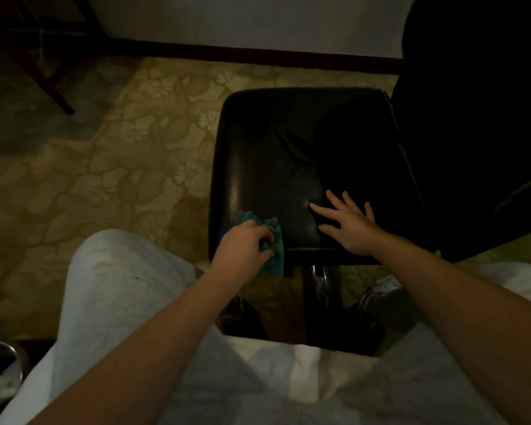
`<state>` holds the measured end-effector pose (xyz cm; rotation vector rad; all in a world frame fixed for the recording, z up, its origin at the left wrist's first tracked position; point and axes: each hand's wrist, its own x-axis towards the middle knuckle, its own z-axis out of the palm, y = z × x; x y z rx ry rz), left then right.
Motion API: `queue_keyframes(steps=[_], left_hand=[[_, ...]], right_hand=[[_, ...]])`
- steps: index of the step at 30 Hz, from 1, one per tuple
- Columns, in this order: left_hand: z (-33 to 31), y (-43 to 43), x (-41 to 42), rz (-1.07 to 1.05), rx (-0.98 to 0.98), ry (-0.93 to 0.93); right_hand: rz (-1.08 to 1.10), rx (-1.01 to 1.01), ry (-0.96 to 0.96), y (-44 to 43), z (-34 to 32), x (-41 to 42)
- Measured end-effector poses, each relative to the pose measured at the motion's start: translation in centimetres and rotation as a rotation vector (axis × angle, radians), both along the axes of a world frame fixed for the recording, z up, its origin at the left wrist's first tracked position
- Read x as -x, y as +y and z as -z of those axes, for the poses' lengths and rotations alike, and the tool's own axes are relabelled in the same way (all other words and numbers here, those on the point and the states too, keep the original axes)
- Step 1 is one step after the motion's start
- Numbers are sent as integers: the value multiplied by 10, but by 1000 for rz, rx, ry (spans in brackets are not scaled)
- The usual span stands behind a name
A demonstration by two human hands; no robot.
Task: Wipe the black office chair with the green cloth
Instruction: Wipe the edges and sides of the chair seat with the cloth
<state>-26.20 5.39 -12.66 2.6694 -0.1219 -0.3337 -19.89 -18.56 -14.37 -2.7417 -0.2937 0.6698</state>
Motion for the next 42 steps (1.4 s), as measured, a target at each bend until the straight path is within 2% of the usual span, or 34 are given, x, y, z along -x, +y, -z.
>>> queue_keyframes(steps=[2,7,13,17,22,28,32,36,42], left_hand=[[-4,12,-7,25,-48,29],[-3,14,-3,-106,-15,-18],[3,-41,1,13,-35,-44],[1,-24,-3,59,-60,-7],[-1,13,-6,-43,-65,-16],[-2,-15,-6,-131,-48,-62],[-1,-38,-5,-95,-28,-71],[-6,-26,-9,2,-59,-13],[-2,-24,-3,-115,-39,-65]], right_hand=[[-14,-18,6,-3,0,-1],[6,8,-32,4,5,3],[4,43,-21,3,1,1],[-21,-5,31,-4,0,-2],[2,-22,-10,1,2,2],[29,2,-19,9,7,2],[28,25,-31,7,6,3],[4,-16,-8,0,4,1],[20,-5,-41,5,6,3]])
